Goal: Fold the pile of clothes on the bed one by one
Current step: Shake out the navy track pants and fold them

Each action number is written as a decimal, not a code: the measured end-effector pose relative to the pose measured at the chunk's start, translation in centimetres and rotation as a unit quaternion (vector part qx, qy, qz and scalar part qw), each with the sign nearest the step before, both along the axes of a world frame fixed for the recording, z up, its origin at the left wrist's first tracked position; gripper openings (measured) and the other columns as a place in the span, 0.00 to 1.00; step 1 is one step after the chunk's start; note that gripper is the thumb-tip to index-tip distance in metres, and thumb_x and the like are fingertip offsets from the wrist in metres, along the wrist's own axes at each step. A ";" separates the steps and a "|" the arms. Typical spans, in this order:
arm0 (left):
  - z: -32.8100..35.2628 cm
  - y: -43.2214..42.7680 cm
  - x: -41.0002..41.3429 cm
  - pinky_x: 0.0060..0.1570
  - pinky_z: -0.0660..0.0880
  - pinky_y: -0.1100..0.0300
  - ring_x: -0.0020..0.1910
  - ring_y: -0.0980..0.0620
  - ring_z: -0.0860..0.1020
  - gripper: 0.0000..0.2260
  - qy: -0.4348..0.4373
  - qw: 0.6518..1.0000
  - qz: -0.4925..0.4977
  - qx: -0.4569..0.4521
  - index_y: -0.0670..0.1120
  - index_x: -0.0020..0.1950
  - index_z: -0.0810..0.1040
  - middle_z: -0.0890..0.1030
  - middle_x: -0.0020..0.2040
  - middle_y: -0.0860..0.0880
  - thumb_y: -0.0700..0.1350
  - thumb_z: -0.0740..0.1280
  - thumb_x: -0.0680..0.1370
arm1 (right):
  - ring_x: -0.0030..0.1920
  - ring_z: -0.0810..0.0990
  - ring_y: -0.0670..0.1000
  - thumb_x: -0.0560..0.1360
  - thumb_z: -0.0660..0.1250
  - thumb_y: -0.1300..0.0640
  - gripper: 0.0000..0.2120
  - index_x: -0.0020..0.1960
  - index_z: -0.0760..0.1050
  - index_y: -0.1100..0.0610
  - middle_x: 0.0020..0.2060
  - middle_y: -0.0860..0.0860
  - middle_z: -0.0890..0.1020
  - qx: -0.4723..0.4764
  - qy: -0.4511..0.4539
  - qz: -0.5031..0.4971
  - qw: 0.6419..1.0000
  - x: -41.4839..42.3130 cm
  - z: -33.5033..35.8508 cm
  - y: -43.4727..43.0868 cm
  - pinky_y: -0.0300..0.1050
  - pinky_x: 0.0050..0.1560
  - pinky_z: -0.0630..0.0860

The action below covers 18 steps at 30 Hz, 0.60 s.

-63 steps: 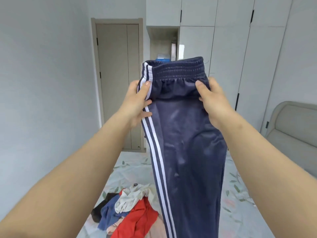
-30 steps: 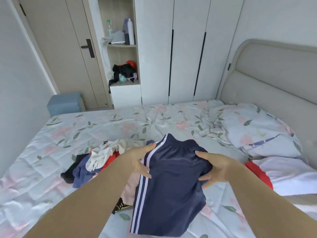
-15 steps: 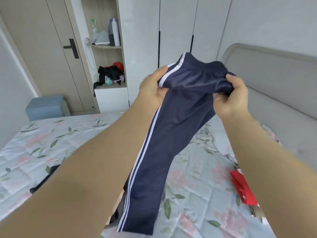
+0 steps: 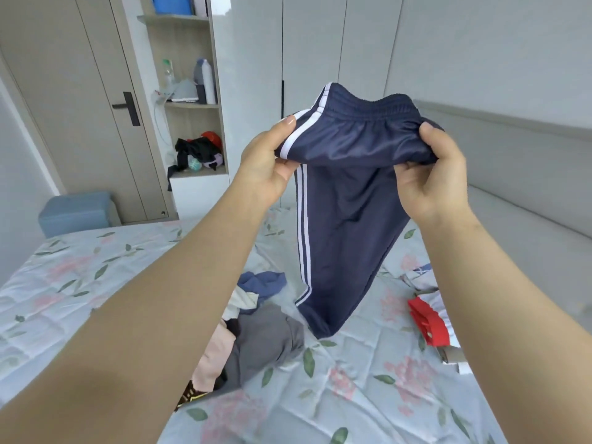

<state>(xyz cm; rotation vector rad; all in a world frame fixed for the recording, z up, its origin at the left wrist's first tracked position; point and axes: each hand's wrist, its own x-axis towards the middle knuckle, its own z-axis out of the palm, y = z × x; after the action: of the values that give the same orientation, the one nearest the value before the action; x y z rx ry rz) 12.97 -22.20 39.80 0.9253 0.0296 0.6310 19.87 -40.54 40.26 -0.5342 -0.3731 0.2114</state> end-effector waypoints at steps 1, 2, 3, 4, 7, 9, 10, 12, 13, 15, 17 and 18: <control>-0.7 -0.2 -1.4 0.51 0.80 0.52 0.48 0.46 0.81 0.06 0.010 1.000 0.002 0.003 0.37 0.52 0.78 0.82 0.50 0.42 0.38 0.67 0.77 | 0.40 0.82 0.49 0.76 0.62 0.68 0.07 0.40 0.75 0.61 0.36 0.52 0.82 -0.003 0.000 0.000 1.000 -1.3 -0.9 -0.5 0.40 0.45 0.78; -1.5 -0.4 -2.8 0.52 0.79 0.51 0.50 0.45 0.80 0.10 0.019 1.000 -0.001 0.006 0.37 0.56 0.74 0.80 0.54 0.41 0.39 0.68 0.76 | 0.42 0.82 0.50 0.76 0.62 0.68 0.05 0.43 0.74 0.61 0.37 0.52 0.83 -0.005 0.001 0.003 1.000 -2.6 -1.8 -1.0 0.40 0.47 0.78; -2.3 -0.6 -4.2 0.51 0.79 0.51 0.51 0.44 0.80 0.14 0.030 0.999 -0.007 0.010 0.39 0.59 0.72 0.79 0.55 0.40 0.40 0.69 0.75 | 0.43 0.82 0.50 0.76 0.62 0.67 0.04 0.44 0.74 0.61 0.39 0.53 0.83 -0.007 0.005 0.005 1.000 -3.9 -2.9 -1.5 0.40 0.48 0.78; -3.1 -0.8 -5.6 0.49 0.80 0.51 0.50 0.44 0.80 0.17 0.042 0.999 -0.016 0.013 0.40 0.60 0.71 0.79 0.55 0.40 0.41 0.70 0.73 | 0.45 0.82 0.51 0.76 0.63 0.67 0.03 0.45 0.74 0.61 0.40 0.53 0.82 -0.014 0.012 0.005 1.000 -5.1 -3.9 -2.0 0.41 0.48 0.78; -5.4 -2.2 -9.7 0.47 0.80 0.51 0.47 0.45 0.80 0.13 0.101 0.994 -0.017 0.042 0.41 0.56 0.72 0.78 0.52 0.40 0.41 0.70 0.75 | 0.46 0.82 0.50 0.76 0.63 0.65 0.03 0.48 0.74 0.60 0.41 0.52 0.83 -0.043 0.033 0.001 0.999 -8.8 -7.0 -3.4 0.41 0.49 0.78; -7.2 -3.1 -12.2 0.50 0.80 0.49 0.47 0.45 0.80 0.07 0.153 0.986 -0.009 0.060 0.40 0.47 0.74 0.80 0.48 0.43 0.42 0.69 0.76 | 0.47 0.82 0.50 0.76 0.63 0.64 0.04 0.50 0.75 0.60 0.43 0.52 0.83 -0.070 0.063 -0.001 0.996 -11.0 -9.3 -4.2 0.40 0.51 0.78; -8.2 -3.4 -13.3 0.51 0.80 0.50 0.46 0.45 0.81 0.07 0.181 0.981 -0.010 0.072 0.41 0.44 0.75 0.82 0.45 0.44 0.43 0.69 0.76 | 0.48 0.82 0.49 0.76 0.64 0.63 0.05 0.51 0.76 0.60 0.44 0.52 0.83 -0.089 0.082 -0.003 0.993 -12.0 -10.5 -4.6 0.40 0.52 0.78; -10.8 -3.8 -15.1 0.53 0.79 0.52 0.44 0.48 0.82 0.05 0.250 0.963 -0.012 0.097 0.44 0.44 0.77 0.83 0.43 0.47 0.44 0.70 0.75 | 0.48 0.82 0.49 0.76 0.65 0.61 0.06 0.52 0.77 0.59 0.45 0.52 0.83 -0.144 0.128 -0.004 0.981 -13.8 -13.3 -5.2 0.41 0.54 0.77; -12.4 -3.8 -15.7 0.53 0.79 0.53 0.44 0.49 0.81 0.05 0.292 0.950 -0.008 0.113 0.45 0.44 0.77 0.83 0.44 0.48 0.46 0.70 0.75 | 0.48 0.82 0.49 0.75 0.66 0.60 0.06 0.52 0.77 0.59 0.45 0.52 0.83 -0.179 0.155 -0.001 0.972 -14.8 -14.8 -5.5 0.42 0.55 0.77; -16.0 -4.1 -17.0 0.46 0.77 0.60 0.42 0.51 0.78 0.06 0.370 0.917 -0.003 0.152 0.48 0.45 0.77 0.80 0.46 0.49 0.50 0.68 0.77 | 0.45 0.81 0.49 0.75 0.68 0.58 0.03 0.49 0.77 0.56 0.43 0.51 0.83 -0.259 0.214 0.005 0.942 -16.5 -18.2 -6.0 0.43 0.54 0.76; -19.6 -4.5 -18.3 0.38 0.71 0.65 0.37 0.54 0.72 0.06 0.424 0.888 -0.003 0.178 0.51 0.45 0.76 0.76 0.44 0.51 0.52 0.66 0.78 | 0.44 0.80 0.49 0.75 0.68 0.56 0.04 0.48 0.75 0.55 0.43 0.51 0.81 -0.337 0.259 0.023 0.905 -18.1 -21.5 -6.5 0.43 0.53 0.75; -21.4 -4.6 -18.9 0.36 0.69 0.65 0.35 0.55 0.70 0.06 0.446 0.875 -0.003 0.186 0.51 0.44 0.75 0.74 0.42 0.51 0.52 0.65 0.78 | 0.44 0.79 0.50 0.75 0.69 0.55 0.05 0.48 0.75 0.55 0.43 0.51 0.81 -0.371 0.279 0.034 0.885 -18.8 -23.0 -6.7 0.43 0.52 0.75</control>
<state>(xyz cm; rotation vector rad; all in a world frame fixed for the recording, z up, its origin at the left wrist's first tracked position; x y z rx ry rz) -5.96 -26.75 18.36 1.5316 0.7554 0.1503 1.09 -47.26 17.21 -1.1793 0.2804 0.5721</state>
